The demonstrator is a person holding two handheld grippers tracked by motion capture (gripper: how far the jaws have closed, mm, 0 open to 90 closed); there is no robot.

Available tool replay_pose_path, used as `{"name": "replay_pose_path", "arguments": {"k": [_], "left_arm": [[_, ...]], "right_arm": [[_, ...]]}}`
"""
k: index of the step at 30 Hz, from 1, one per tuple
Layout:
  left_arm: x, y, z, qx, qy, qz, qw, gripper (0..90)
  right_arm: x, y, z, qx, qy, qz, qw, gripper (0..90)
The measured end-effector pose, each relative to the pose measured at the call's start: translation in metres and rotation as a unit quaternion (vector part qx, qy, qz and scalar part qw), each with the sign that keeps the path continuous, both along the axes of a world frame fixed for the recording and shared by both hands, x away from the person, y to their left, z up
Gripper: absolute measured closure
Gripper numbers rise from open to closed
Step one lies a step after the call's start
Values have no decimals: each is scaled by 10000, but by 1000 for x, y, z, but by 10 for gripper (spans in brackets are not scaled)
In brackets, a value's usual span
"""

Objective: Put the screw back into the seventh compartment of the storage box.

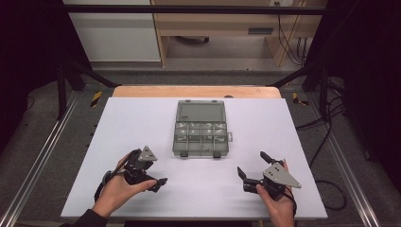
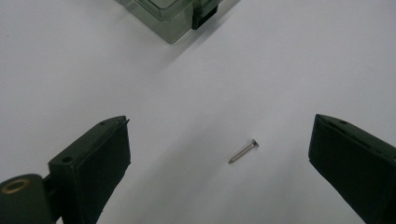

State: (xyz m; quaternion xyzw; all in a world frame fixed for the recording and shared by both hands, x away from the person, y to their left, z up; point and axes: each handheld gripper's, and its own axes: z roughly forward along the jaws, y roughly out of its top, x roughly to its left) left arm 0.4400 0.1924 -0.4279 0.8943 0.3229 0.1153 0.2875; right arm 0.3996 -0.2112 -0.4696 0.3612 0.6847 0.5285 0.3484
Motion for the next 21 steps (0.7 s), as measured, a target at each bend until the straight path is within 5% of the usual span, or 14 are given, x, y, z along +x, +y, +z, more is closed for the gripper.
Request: {"name": "replay_pose_path", "arguments": {"k": [21], "left_arm": [[0, -9, -7, 291, 161, -315, 9990, 101]], "right_arm": [[0, 0, 0, -22, 0, 3, 10000, 47]]}}
